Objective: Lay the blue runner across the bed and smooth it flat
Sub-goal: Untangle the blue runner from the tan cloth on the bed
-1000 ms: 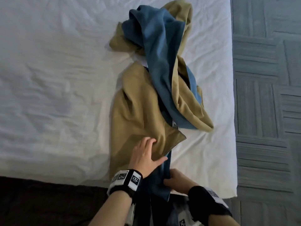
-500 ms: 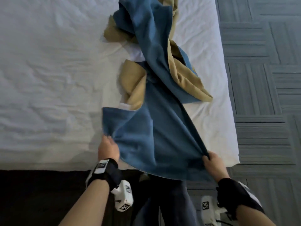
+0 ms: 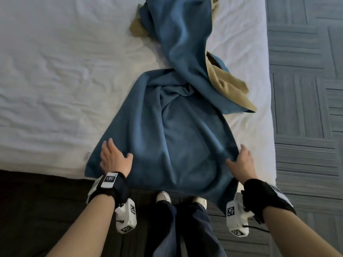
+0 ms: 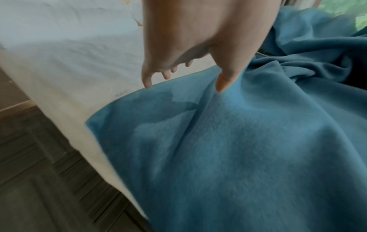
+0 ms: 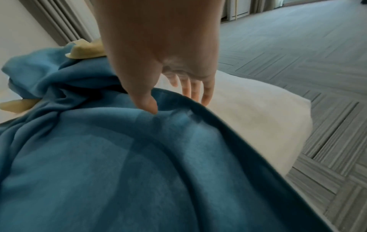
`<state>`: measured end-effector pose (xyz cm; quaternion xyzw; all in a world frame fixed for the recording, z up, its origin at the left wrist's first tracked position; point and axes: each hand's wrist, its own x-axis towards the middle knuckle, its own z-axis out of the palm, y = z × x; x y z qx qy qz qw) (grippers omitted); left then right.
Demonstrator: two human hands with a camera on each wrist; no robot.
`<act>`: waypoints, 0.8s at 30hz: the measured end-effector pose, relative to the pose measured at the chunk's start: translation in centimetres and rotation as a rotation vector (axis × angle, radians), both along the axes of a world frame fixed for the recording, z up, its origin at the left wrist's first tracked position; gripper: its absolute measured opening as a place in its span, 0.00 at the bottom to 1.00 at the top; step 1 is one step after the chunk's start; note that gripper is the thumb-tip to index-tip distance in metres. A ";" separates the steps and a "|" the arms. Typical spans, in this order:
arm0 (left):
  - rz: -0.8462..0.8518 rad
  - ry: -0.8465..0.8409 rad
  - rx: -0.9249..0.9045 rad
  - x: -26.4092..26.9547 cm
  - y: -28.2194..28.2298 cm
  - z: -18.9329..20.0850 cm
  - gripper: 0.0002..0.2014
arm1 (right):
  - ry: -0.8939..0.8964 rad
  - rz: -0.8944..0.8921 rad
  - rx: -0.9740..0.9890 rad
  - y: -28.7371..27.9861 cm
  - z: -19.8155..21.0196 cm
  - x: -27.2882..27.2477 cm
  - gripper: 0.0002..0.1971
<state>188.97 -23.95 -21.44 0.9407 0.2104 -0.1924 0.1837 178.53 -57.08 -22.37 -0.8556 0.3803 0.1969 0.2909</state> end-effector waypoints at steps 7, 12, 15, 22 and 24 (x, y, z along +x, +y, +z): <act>-0.074 0.052 0.049 4.2 -0.2 -2.6 0.43 | -0.084 -0.164 0.131 -0.4 -2.3 1.1 0.21; -0.319 0.128 0.199 3.6 0.1 -3.9 0.15 | -0.066 -0.104 0.053 1.1 -3.7 0.0 0.08; -0.347 0.246 0.180 2.3 2.0 -3.8 0.10 | -0.046 -0.163 -0.011 0.0 -3.7 -1.7 0.08; -0.278 0.832 0.039 -6.7 7.5 -3.8 0.11 | 0.268 -0.159 -0.014 -2.8 -1.9 -8.3 0.11; -0.307 0.695 0.140 -5.9 7.0 -3.3 0.17 | 0.202 -0.145 -0.055 -2.6 -1.4 -7.8 0.15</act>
